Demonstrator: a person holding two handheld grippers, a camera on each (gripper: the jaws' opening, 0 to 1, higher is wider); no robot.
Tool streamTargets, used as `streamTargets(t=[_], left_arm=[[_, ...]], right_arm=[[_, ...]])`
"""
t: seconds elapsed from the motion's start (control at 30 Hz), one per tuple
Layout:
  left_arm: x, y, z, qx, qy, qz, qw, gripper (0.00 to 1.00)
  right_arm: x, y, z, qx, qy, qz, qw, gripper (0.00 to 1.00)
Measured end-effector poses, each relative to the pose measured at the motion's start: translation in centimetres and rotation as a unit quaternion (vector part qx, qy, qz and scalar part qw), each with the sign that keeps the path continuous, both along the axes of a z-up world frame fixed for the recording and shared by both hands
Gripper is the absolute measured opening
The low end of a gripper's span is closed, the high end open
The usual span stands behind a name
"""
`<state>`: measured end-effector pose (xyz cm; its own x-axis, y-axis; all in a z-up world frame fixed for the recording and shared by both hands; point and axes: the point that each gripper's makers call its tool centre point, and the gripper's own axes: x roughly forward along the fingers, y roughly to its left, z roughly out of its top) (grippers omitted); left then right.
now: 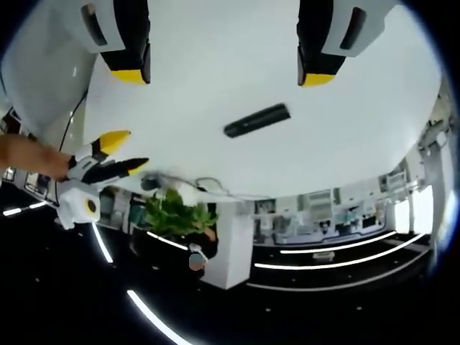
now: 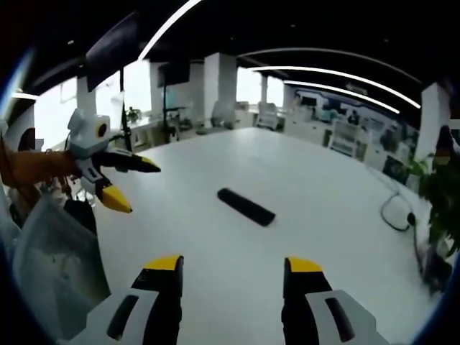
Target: Press the specified remote control buttons in sequence, fully releasing each button before pressing the next.
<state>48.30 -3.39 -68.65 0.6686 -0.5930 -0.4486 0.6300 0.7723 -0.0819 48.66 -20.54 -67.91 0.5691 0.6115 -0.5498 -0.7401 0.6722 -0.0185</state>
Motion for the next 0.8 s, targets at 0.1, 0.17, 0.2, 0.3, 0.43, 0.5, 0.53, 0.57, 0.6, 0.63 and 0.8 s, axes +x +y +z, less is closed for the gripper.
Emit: streamTargets(t=[0.1,0.17,0.2,0.3,0.43,0.5,0.53,0.57,0.6,0.63,0.8], left_arm=[[0.3,0.1,-0.3,0.001,0.004,0.001,1.0000,0.86],[0.5,0.1,-0.5,0.001,0.007,0.001,1.0000,0.86],[0.5,0.2,-0.6,0.002,0.008,0.001,1.0000,0.86],[0.9,0.2,-1.0,0.004,0.012,-0.001,0.9999,0.85],[1.4,0.4,-1.4,0.006,0.016,-0.003,0.9998,0.85],[1.8,0.5,-1.7,0.006,0.020,-0.003,0.9998,0.85],[1.9,0.5,-1.8,0.007,0.021,-0.004,0.9998,0.85],[2.0,0.5,-1.9,0.008,0.021,-0.005,0.9997,0.85],[2.2,0.6,-2.0,0.010,0.022,-0.007,0.9997,0.85],[2.3,0.6,-2.0,0.011,0.022,-0.008,0.9997,0.85],[2.9,0.9,-2.7,0.018,0.031,-0.011,0.9993,0.84]], right_arm=[[0.3,0.1,-0.3,-0.003,0.003,0.000,1.0000,0.53],[0.5,0.1,-0.5,-0.004,0.005,0.001,1.0000,0.53],[0.6,0.1,-0.6,-0.005,0.006,0.001,1.0000,0.53],[0.9,0.1,-1.0,-0.008,0.009,0.003,0.9999,0.53],[1.3,0.1,-1.5,-0.010,0.012,0.006,0.9999,0.53],[1.6,-0.1,-1.9,-0.010,0.018,0.006,0.9998,0.53],[1.7,-0.1,-2.0,-0.011,0.020,0.006,0.9997,0.52],[1.8,-0.1,-2.1,-0.011,0.022,0.007,0.9997,0.52],[2.0,-0.3,-2.3,-0.012,0.023,0.007,0.9996,0.52],[2.1,-0.4,-2.4,-0.013,0.025,0.007,0.9996,0.52],[2.7,-0.6,-3.1,-0.018,0.030,0.009,0.9993,0.52]])
